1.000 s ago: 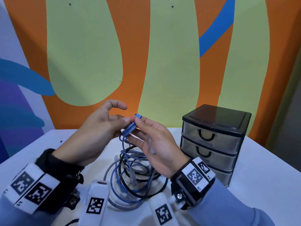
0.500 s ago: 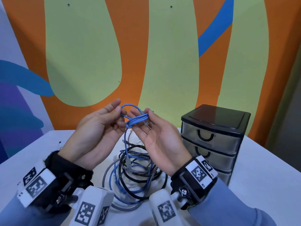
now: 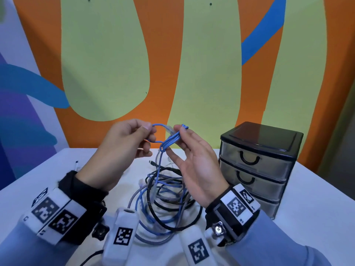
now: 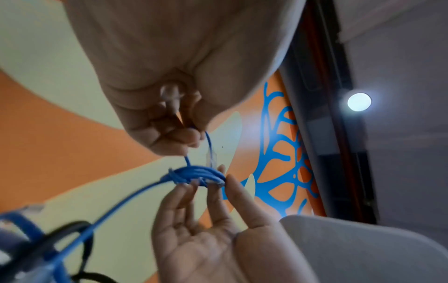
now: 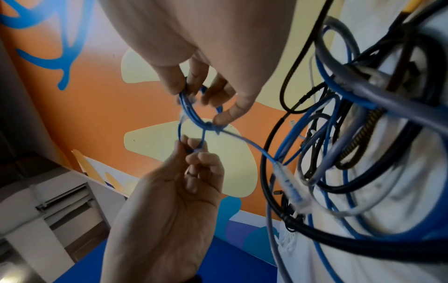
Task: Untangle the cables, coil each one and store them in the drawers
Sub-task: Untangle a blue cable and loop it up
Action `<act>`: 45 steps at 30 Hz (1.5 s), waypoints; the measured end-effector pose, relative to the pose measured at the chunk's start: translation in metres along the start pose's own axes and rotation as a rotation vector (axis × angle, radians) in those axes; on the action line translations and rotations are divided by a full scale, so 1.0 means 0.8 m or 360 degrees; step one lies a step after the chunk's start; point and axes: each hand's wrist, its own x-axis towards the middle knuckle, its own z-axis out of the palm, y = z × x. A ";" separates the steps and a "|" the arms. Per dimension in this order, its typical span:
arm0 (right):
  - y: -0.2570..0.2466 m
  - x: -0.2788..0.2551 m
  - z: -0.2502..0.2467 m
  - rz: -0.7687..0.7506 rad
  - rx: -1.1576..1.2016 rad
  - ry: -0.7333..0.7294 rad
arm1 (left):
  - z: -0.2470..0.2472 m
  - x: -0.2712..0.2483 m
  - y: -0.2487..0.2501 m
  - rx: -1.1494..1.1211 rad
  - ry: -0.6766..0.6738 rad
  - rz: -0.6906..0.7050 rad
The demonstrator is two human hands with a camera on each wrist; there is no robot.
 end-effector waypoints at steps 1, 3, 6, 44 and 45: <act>0.000 0.001 0.000 0.0002 -0.0011 -0.0003 | -0.001 0.002 0.000 -0.0169 0.0043 -0.0081; -0.002 0.003 -0.004 0.0011 0.0013 -0.0018 | -0.002 0.003 0.002 -0.0453 0.0069 -0.0165; -0.005 0.003 -0.008 0.0052 0.0079 -0.0055 | 0.000 0.000 0.005 -0.0628 -0.0002 -0.0133; -0.001 -0.003 -0.006 -0.0340 -0.0695 -0.0361 | -0.018 0.000 -0.001 0.0288 -0.0220 0.0128; -0.001 -0.003 -0.006 -0.0331 -0.0753 -0.0328 | -0.016 0.000 -0.001 0.0327 -0.0195 0.0161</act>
